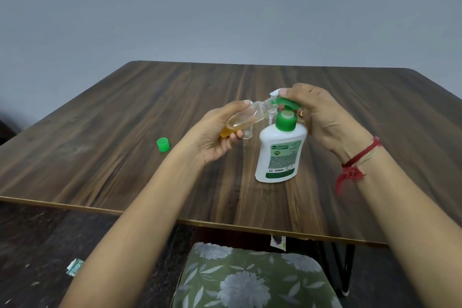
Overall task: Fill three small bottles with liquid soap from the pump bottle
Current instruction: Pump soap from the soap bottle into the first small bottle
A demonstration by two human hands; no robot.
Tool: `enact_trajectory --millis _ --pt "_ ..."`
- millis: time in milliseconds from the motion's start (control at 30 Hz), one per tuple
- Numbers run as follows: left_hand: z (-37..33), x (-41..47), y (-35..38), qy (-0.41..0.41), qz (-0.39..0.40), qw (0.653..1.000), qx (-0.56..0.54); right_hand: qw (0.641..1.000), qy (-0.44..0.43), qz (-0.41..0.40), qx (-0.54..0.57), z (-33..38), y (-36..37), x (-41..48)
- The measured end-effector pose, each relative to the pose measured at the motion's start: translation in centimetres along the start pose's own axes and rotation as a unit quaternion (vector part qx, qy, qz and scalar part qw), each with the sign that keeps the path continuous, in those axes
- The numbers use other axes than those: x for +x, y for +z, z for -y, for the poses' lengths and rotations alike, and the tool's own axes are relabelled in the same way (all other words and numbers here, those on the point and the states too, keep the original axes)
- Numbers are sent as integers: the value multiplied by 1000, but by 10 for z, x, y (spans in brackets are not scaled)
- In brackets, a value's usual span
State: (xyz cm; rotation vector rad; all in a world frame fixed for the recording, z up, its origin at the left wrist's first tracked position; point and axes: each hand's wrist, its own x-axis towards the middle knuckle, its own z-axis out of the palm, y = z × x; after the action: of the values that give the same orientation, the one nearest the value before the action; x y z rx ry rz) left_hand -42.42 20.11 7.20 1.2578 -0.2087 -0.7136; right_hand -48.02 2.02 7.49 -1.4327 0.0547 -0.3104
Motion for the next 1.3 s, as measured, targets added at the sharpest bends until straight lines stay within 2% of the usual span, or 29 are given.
enact_trajectory --millis 833,1300 --pt "6 0 -2 -4 -8 1000 2 999 46 7 -23 -5 2 -3" --pt "6 -1 -1 1 -6 1000 -16 999 38 4 -39 1 -2 1"
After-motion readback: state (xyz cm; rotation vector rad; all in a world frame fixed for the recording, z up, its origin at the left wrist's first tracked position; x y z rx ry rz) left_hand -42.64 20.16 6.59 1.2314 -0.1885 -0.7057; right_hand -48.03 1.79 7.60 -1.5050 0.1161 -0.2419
